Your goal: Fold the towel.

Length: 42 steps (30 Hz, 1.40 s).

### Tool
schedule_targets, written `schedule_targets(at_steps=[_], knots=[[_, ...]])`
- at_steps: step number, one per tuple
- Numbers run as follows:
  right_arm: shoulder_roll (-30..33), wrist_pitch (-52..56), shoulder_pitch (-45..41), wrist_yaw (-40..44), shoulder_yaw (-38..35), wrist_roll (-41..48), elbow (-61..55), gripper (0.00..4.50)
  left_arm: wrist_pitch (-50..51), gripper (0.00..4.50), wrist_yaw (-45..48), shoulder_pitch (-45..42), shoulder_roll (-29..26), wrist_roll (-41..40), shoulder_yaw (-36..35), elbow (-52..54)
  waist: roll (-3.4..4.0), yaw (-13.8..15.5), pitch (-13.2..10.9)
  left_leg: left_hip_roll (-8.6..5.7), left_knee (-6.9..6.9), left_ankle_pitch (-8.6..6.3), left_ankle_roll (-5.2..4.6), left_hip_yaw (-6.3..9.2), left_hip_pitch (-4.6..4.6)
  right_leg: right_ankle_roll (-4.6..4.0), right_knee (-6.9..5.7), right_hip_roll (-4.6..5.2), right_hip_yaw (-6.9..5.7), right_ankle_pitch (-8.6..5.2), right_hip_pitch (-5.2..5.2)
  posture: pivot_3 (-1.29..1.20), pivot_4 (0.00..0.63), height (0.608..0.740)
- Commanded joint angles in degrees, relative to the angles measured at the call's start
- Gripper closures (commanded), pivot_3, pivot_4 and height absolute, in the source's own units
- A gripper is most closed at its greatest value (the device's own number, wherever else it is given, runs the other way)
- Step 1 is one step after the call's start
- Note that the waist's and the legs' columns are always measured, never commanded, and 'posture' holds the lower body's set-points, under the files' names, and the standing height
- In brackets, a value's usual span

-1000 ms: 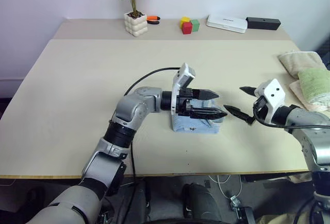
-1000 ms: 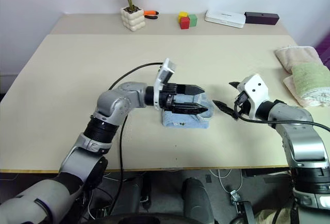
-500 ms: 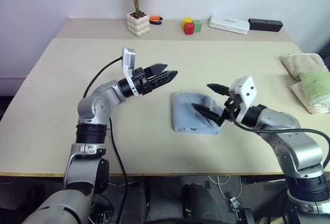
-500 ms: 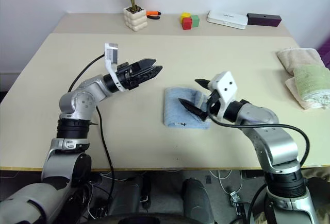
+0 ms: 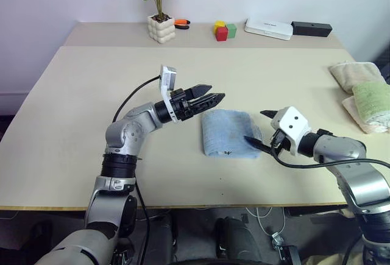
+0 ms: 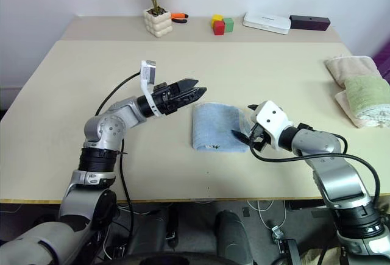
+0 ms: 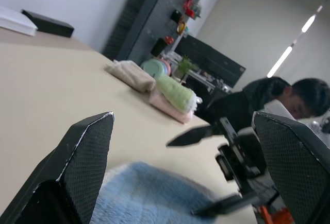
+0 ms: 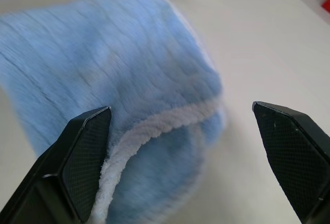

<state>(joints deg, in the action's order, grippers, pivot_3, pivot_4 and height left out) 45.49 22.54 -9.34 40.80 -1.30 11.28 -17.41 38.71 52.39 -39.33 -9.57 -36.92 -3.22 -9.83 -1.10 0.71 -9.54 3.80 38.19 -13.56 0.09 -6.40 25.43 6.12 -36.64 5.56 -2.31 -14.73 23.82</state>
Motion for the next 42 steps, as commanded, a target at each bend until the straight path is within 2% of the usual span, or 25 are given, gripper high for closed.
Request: schedule_targets(at_steps=[1,8,11,12,13,16,18,19,20,21,24,26,33,38,42], knots=[[1.9,-2.3,0.9,0.3,-3.1,-1.5,1.1,0.0,0.3,0.07,0.6,0.1,0.1,-1.5,0.4,3.0,0.0,0.1,0.0,0.0,0.0,0.0,0.0,0.0,0.0,0.0,0.0,0.0,0.0,0.0,-0.01,0.0,0.15,0.735],[2.1,-0.8,3.1,3.4,-6.2,1.5,0.4,0.0,0.5,0.07,0.1,0.6,0.5,-1.5,0.7,3.2,0.0,0.0,0.0,0.0,0.0,0.0,0.0,0.07,-0.02,0.0,0.04,0.0,-0.06,0.0,-0.07,0.0,0.15,0.735],[-0.3,3.1,-0.6,1.3,-9.8,5.9,0.0,0.79,1.2,0.0,-1.0,0.5,1.3,-2.4,-0.1,2.8,0.0,0.0,0.0,0.0,0.0,0.0,0.0,0.08,-0.02,0.0,0.06,0.0,-0.07,0.0,-0.09,0.0,0.15,0.735],[-1.7,4.6,-2.6,-0.1,-11.3,8.0,-0.2,1.31,1.1,0.54,-1.7,0.3,1.6,-2.4,-0.5,2.5,0.0,0.0,0.0,0.0,0.01,0.0,0.0,0.09,-0.03,0.0,0.06,0.0,-0.07,0.0,-0.1,0.0,0.15,0.735],[-2.7,5.7,-3.9,-1.0,-12.4,9.4,-0.4,1.77,0.9,0.8,-2.2,0.3,1.8,-2.4,-0.7,2.2,0.01,-0.1,0.0,0.0,0.01,0.0,0.01,0.1,-0.03,0.0,0.06,0.0,-0.07,0.0,-0.1,0.0,0.15,0.735],[-11.8,11.4,-11.3,-10.3,-17.2,17.8,-2.1,3.31,-0.1,2.34,-5.3,-1.0,3.4,-2.2,-1.9,0.7,0.03,-0.1,0.0,0.03,0.0,0.01,0.02,0.15,-0.05,0.0,0.05,-0.02,-0.1,0.0,-0.1,0.0,0.15,0.735],[-18.3,12.9,-11.6,-15.6,-16.0,18.8,-4.5,4.37,-2.1,3.36,-8.9,-1.5,5.5,-0.8,-2.2,-0.5,0.03,0.1,0.0,0.02,-0.04,0.02,0.04,0.19,-0.04,0.0,0.05,-0.02,-0.14,0.0,-0.1,0.0,0.15,0.735],[-22.6,13.4,-10.8,-19.1,-14.1,18.5,-5.9,4.5,-3.7,3.82,-11.1,-1.3,6.7,0.6,-2.0,-1.3,0.02,0.2,0.0,0.02,-0.06,0.03,0.04,0.26,-0.02,-0.01,0.07,-0.02,-0.22,0.0,-0.14,0.0,0.15,0.735],[-26.2,13.5,-9.9,-22.3,-12.3,17.8,-7.2,4.5,-4.5,4.34,-13.0,-1.0,7.8,1.5,-1.7,-1.9,0.03,0.1,0.0,0.03,-0.06,0.03,0.06,0.37,-0.02,-0.01,0.17,-0.02,-0.35,-0.01,-0.25,0.0,0.15,0.735],[-29.1,13.4,-9.0,-24.9,-10.6,16.6,-8.1,4.5,-5.0,4.43,-14.5,-0.6,8.6,2.4,-1.4,-2.3,0.06,0.1,0.0,0.03,-0.09,0.04,0.07,0.41,-0.03,-0.01,0.23,-0.02,-0.41,-0.01,-0.3,0.0,0.15,0.735],[-36.5,13.1,-5.6,-31.7,-7.0,13.8,-9.7,4.5,-6.7,4.43,-18.0,0.6,10.5,4.6,-0.6,-2.9,0.08,0.1,0.0,0.0,-0.05,0.04,0.06,0.39,0.05,0.0,0.26,-0.01,-0.41,0.0,-0.29,0.0,0.15,0.735],[-39.3,12.7,-2.8,-34.4,-4.0,11.6,-10.0,4.5,-7.3,4.43,-20.2,1.5,11.8,6.4,0.4,-3.6,0.08,0.1,0.0,-0.01,-0.04,0.04,0.06,0.39,0.06,0.0,0.26,0.0,-0.41,0.0,-0.3,0.0,0.15,0.735],[-41.0,9.8,1.8,-38.1,-1.6,6.0,-5.3,4.5,-5.6,4.43,-18.7,3.9,13.1,10.3,8.0,-5.2,0.08,0.0,0.0,-0.01,-0.07,0.03,0.05,0.42,0.02,-0.01,0.27,-0.01,-0.42,0.0,-0.33,0.0,0.15,0.735],[-40.4,6.0,2.9,-38.0,-0.8,2.3,1.0,4.5,-7.0,4.43,-18.6,3.5,12.1,14.7,10.7,-11.0,0.12,-0.3,0.1,0.0,-0.1,0.03,0.05,0.42,0.01,-0.02,0.3,-0.01,-0.42,-0.01,-0.3,0.0,0.15,0.735],[-40.0,2.1,4.8,-37.8,-0.9,-0.3,5.1,4.5,-9.0,4.43,-19.6,3.4,10.6,17.1,10.1,-13.8,0.15,-0.3,0.1,0.0,-0.13,0.03,0.05,0.43,-0.02,-0.02,0.3,-0.02,-0.42,-0.01,-0.33,0.0,0.15,0.735]])
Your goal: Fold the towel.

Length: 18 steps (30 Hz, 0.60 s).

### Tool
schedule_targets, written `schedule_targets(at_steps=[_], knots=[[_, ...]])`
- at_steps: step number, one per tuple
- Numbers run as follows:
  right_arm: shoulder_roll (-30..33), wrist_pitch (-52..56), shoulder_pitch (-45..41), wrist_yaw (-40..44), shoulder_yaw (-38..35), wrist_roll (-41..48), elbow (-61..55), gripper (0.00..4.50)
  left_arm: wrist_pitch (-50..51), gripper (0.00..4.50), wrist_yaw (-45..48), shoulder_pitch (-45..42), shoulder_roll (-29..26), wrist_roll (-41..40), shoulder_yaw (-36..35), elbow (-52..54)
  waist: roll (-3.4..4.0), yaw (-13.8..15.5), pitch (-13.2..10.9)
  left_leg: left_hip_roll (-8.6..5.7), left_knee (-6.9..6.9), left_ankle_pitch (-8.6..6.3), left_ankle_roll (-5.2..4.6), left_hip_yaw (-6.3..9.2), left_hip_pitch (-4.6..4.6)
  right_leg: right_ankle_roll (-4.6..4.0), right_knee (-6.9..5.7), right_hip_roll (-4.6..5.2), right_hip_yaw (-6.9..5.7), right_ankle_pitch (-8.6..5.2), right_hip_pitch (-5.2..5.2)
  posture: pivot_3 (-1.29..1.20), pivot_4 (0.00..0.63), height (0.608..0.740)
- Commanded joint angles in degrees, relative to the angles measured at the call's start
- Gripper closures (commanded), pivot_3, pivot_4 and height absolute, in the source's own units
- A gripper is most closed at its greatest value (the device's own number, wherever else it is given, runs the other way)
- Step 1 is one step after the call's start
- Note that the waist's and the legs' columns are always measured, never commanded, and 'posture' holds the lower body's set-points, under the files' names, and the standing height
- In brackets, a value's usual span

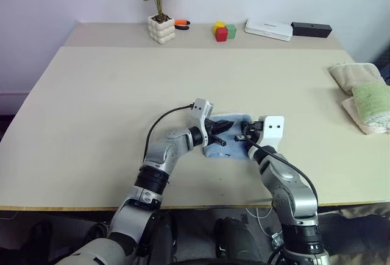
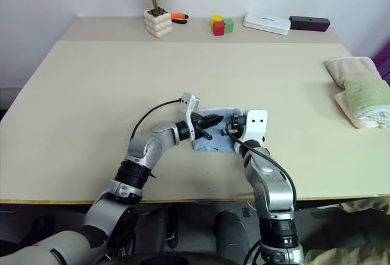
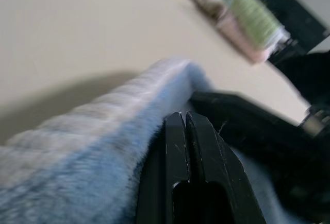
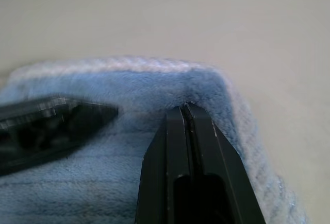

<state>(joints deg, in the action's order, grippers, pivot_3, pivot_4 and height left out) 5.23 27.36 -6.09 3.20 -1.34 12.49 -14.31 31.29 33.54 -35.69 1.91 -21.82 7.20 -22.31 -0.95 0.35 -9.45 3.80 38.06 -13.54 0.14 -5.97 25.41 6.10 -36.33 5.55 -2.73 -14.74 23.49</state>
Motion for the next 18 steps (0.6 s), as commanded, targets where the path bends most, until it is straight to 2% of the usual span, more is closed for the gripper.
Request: schedule_targets(at_steps=[1,10,13,14,15,18], knots=[[0.0,-3.2,1.7,-0.5,-1.7,-1.2,2.5,4.5,-2.0,4.43,-0.7,-0.2,-1.2,2.1,-0.7,-1.6,0.01,0.0,0.0,0.0,0.0,0.0,0.0,0.01,-0.02,0.0,0.02,0.0,0.0,0.0,-0.03,0.0,0.15,0.735],[0.8,-5.4,1.1,0.7,-2.6,-0.2,2.3,4.5,-1.6,4.43,1.4,1.1,-3.6,0.0,-3.8,-1.8,0.03,-0.2,0.1,0.02,0.0,0.0,0.0,0.04,-0.06,-0.02,0.03,0.0,-0.01,-0.01,-0.08,0.0,0.15,0.735],[1.3,-4.9,0.7,2.0,-2.9,0.5,2.1,3.71,-0.8,4.5,3.4,1.7,-4.0,-1.8,-4.3,0.2,0.03,-0.2,0.1,0.02,0.0,0.0,0.0,0.03,-0.05,-0.01,0.03,0.0,-0.01,-0.01,-0.08,0.0,0.15,0.735],[1.3,-4.7,0.4,1.8,-3.3,0.5,2.1,3.17,-0.3,4.5,4.5,2.1,-3.8,-3.1,-4.7,1.4,0.03,-0.2,0.1,0.02,0.0,0.0,0.0,0.03,-0.05,-0.01,0.03,0.0,-0.01,-0.01,-0.08,0.0,0.15,0.735],[1.4,-4.4,-0.1,2.4,-3.7,1.3,1.9,2.81,-0.2,4.5,5.7,2.5,-4.1,-3.1,-3.9,3.0,0.03,-0.2,0.1,0.02,0.0,-0.01,0.0,0.03,-0.05,-0.01,0.03,0.01,-0.01,-0.01,-0.07,0.0,0.15,0.735],[1.8,-2.8,-1.5,3.3,-4.7,2.4,0.5,1.17,0.2,3.17,6.5,3.8,-4.7,-3.0,-2.9,6.9,0.04,-0.3,0.1,0.03,-0.01,0.0,0.0,0.03,-0.04,-0.01,0.03,0.0,-0.01,-0.01,-0.05,0.0,0.15,0.735]])
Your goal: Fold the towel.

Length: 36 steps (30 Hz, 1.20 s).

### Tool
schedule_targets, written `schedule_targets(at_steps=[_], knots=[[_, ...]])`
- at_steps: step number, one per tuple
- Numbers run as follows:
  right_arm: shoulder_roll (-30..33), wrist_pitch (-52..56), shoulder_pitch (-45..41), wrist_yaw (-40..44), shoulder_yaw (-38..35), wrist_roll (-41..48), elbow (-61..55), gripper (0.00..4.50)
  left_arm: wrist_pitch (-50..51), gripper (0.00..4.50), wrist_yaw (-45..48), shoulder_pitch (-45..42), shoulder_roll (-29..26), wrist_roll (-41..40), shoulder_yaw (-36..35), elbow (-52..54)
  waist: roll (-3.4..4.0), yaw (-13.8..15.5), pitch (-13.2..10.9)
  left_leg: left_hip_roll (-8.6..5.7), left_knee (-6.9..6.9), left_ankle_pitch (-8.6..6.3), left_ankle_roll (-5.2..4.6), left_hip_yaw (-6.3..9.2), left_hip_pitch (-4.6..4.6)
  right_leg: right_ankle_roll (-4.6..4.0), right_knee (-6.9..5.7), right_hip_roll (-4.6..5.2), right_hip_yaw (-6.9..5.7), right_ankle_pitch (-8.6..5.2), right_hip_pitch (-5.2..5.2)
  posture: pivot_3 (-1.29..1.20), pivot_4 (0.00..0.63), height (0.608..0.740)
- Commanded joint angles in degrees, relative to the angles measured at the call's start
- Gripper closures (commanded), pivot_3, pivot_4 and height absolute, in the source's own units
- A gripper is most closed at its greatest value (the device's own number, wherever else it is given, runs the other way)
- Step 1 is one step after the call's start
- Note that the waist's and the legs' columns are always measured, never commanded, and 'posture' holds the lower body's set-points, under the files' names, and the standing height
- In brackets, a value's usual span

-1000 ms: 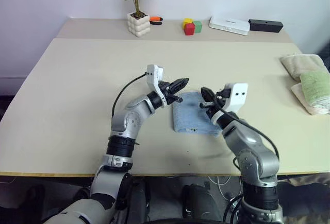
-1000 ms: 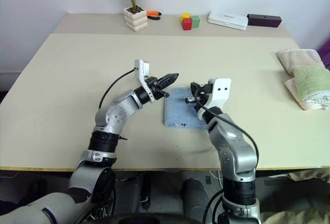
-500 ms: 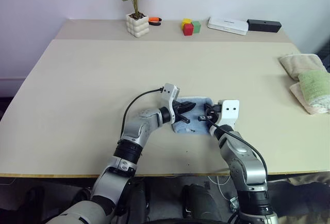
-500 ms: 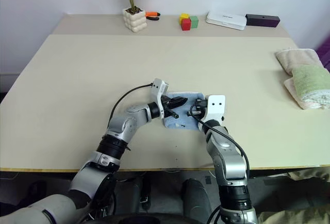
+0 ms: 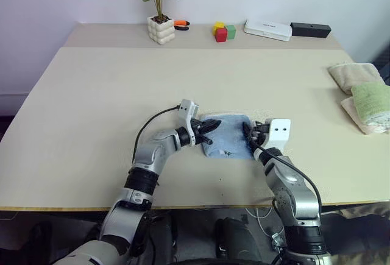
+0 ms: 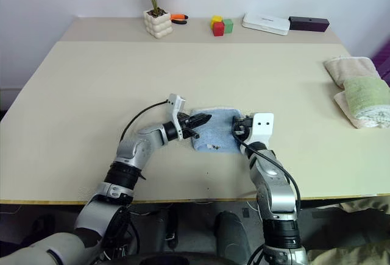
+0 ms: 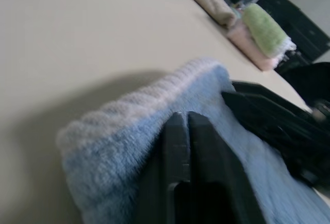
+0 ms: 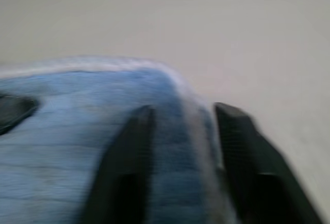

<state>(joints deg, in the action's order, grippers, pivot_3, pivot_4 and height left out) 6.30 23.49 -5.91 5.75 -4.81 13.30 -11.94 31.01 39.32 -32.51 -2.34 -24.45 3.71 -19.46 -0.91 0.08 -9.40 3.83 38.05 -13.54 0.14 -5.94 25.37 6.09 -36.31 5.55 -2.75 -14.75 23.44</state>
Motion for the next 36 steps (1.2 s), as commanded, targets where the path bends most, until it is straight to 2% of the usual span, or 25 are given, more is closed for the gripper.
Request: schedule_targets(at_steps=[1,2,3,6,7,9,12,18,23,28,32,36], knots=[[1.0,1.8,-2.2,0.9,-1.9,2.3,-2.2,0.63,-0.1,2.69,1.1,1.1,-1.2,0.6,1.4,5.0,0.0,0.0,0.0,0.0,0.0,0.0,0.0,0.0,0.0,0.0,0.0,0.0,0.0,0.0,0.0,0.0,0.15,0.735],[1.5,2.6,-2.8,1.1,-2.5,2.6,-2.4,0.11,-1.0,2.16,0.8,1.5,-1.7,1.4,1.4,5.7,0.0,0.0,0.0,0.0,0.0,0.0,0.0,0.0,0.0,0.0,0.0,0.0,0.0,0.0,0.0,0.0,0.15,0.735],[2.3,3.7,-3.8,1.1,-3.8,3.4,-2.3,0.0,-2.5,1.67,1.1,1.6,-2.8,2.5,1.6,6.1,0.01,0.0,0.0,0.0,0.0,0.0,0.0,0.0,0.0,0.0,0.0,0.0,0.0,0.0,0.0,0.0,0.15,0.735],[2.8,10.8,-7.2,1.1,-8.7,10.2,-3.3,0.0,-5.7,0.15,1.4,0.6,-4.7,2.3,-0.5,5.8,0.02,0.0,0.0,0.0,0.0,0.0,0.0,-0.01,0.01,-0.01,0.0,0.0,0.0,0.0,0.02,0.0,0.15,0.735],[2.9,12.1,-7.6,1.1,-9.3,11.3,-3.6,0.0,-6.1,0.06,1.5,0.5,-4.9,2.2,-0.7,5.7,0.03,0.0,0.0,0.01,0.0,0.0,0.0,-0.01,0.01,-0.01,-0.01,0.0,0.0,0.0,0.03,0.0,0.15,0.735],[2.0,16.9,-8.8,0.5,-12.6,17.1,-4.4,0.0,-7.3,0.06,2.6,0.2,-5.3,1.5,-1.1,6.0,0.03,0.2,0.0,0.02,-0.04,0.0,0.0,0.0,0.01,-0.01,-0.01,0.0,0.0,0.0,0.04,0.0,0.15,0.735],[5.2,29.0,-10.3,0.3,-18.3,26.9,-6.2,0.0,-7.8,0.06,8.8,-1.1,-8.1,-1.8,-3.4,6.6,0.04,0.5,0.0,0.01,-0.06,0.0,0.0,-0.01,0.06,-0.01,0.02,0.01,-0.01,0.01,0.05,0.0,0.15,0.735],[12.4,41.9,-10.5,1.2,-20.9,35.3,-7.8,0.0,-7.4,0.06,19.6,-1.9,-13.4,-7.1,-6.7,6.4,0.08,0.2,0.0,0.03,-0.07,-0.01,-0.01,-0.02,0.06,-0.16,0.03,0.03,-0.01,-0.07,0.07,0.0,0.15,0.735],[15.5,47.8,-10.0,0.8,-19.8,36.4,-7.3,0.0,-6.4,0.06,29.8,-0.9,-19.0,-10.4,-7.7,7.4,0.08,0.0,0.0,0.02,-0.1,-0.01,-0.01,-0.03,0.07,-0.1,0.03,0.02,-0.01,-0.04,0.1,0.0,0.15,0.735],[15.6,49.1,-10.3,0.7,-20.1,36.4,-7.3,0.0,-6.1,0.06,31.4,-0.9,-20.0,-11.0,-7.4,7.2,0.09,0.4,0.0,0.01,-0.08,-0.01,-0.01,-0.03,0.08,-0.12,0.05,0.02,0.0,-0.05,0.08,0.0,0.15,0.735],[12.1,51.7,-9.2,1.1,-15.7,37.2,-6.9,0.0,-0.5,0.06,42.3,0.9,-29.6,-15.3,-8.6,10.9,0.08,-0.8,0.0,0.07,-0.17,-0.01,-0.01,-0.03,0.08,-0.11,0.05,0.0,-0.01,-0.05,0.15,0.0,0.15,0.735],[10.1,54.3,-8.8,1.7,-14.8,39.2,-7.8,0.0,0.6,0.06,41.3,0.7,-30.6,-15.8,-8.7,11.3,0.1,-0.9,0.0,0.09,-0.25,-0.01,-0.01,-0.03,0.03,-0.07,0.08,-0.02,-0.01,-0.03,0.12,0.0,0.15,0.735]])
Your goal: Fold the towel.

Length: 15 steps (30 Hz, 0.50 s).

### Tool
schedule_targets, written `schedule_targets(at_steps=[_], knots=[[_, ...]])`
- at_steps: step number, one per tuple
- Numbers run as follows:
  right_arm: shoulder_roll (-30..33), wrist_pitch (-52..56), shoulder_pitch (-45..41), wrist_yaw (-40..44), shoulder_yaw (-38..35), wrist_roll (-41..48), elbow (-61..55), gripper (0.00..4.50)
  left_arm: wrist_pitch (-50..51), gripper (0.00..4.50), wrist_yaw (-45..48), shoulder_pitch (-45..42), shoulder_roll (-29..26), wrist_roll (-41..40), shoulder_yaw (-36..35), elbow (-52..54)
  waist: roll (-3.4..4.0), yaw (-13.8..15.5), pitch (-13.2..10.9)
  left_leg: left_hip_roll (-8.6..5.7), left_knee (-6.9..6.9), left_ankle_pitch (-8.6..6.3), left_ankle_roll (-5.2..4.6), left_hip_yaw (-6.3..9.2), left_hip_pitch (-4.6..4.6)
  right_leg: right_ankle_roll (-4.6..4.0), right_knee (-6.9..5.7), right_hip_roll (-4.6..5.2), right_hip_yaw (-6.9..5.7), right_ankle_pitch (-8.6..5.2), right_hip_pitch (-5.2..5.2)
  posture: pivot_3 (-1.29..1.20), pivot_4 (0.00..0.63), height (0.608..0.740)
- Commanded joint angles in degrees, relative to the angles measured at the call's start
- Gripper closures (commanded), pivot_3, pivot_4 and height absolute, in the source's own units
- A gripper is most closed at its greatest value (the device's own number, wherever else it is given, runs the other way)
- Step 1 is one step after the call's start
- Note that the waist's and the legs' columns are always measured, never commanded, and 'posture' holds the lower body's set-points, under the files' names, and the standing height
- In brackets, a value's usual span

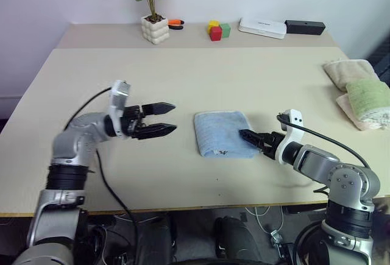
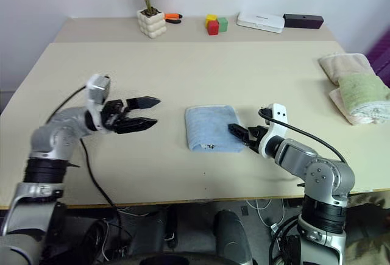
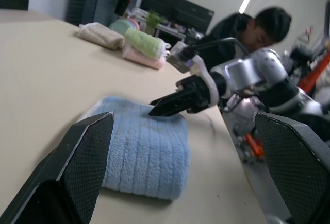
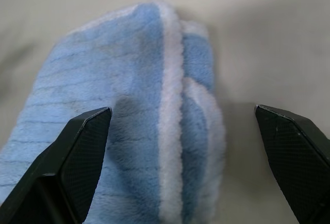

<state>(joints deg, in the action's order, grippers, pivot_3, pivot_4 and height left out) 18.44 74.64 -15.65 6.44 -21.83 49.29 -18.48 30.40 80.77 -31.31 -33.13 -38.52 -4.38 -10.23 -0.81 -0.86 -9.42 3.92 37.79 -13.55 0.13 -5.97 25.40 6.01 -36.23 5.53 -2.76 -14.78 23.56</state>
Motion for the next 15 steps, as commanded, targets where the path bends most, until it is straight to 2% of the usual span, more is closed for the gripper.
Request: schedule_targets(at_steps=[1,3,5,7,10,11,15], knots=[[-2.9,3.4,1.1,0.9,2.0,3.5,-0.9,0.24,2.2,0.02,-1.3,-0.7,0.5,-1.8,-0.3,3.3,-0.02,0.0,0.0,0.0,0.01,0.0,0.0,0.0,0.0,0.0,0.0,0.0,0.0,0.0,-0.01,0.0,0.15,0.735],[-3.9,3.7,1.0,1.0,2.1,3.9,-0.5,0.84,4.2,0.0,-3.5,-0.7,1.5,-3.1,0.1,6.9,-0.02,0.0,0.0,0.0,0.01,0.0,0.0,0.01,0.01,0.01,0.01,0.0,0.0,0.0,-0.01,0.0,0.15,0.735],[-5.2,3.9,0.3,0.6,1.6,4.3,-0.2,1.66,5.3,0.0,-4.5,-0.4,2.4,-4.1,0.1,9.3,-0.02,0.0,0.0,0.0,0.01,0.0,0.0,0.01,0.02,0.01,0.01,0.0,0.01,0.01,-0.01,0.0,0.15,0.735],[-6.0,3.8,-0.4,0.1,1.7,4.2,-0.1,2.8,5.4,0.0,-4.5,0.4,2.6,-4.3,0.1,10.3,0.0,0.0,0.0,0.0,0.01,0.0,0.0,0.0,0.02,0.02,0.01,0.0,0.01,0.01,0.0,0.0,0.15,0.735],[-6.1,3.3,-0.8,0.0,1.9,3.3,0.5,4.27,4.2,0.0,-4.6,1.1,2.0,-2.8,0.3,8.7,0.01,0.0,0.0,-0.01,0.0,0.0,0.0,-0.01,0.01,0.02,0.01,0.0,0.01,0.01,0.02,0.0,0.15,0.735],[-5.9,2.2,-1.1,-0.1,1.4,2.7,1.1,4.48,4.0,0.0,-4.5,1.2,1.8,-2.6,0.3,8.4,0.02,0.0,0.0,-0.01,0.0,0.0,0.0,-0.01,0.01,0.02,0.01,0.0,0.01,0.01,0.02,0.0,0.15,0.735],[-6.3,-3.9,-2.8,-1.5,-2.3,1.4,2.8,4.48,4.1,0.0,-4.5,1.5,1.8,-3.4,-0.2,8.6,0.03,0.2,0.0,-0.02,0.02,0.0,0.0,-0.01,0.03,0.02,0.01,0.0,0.01,0.01,0.02,0.0,0.15,0.735]])
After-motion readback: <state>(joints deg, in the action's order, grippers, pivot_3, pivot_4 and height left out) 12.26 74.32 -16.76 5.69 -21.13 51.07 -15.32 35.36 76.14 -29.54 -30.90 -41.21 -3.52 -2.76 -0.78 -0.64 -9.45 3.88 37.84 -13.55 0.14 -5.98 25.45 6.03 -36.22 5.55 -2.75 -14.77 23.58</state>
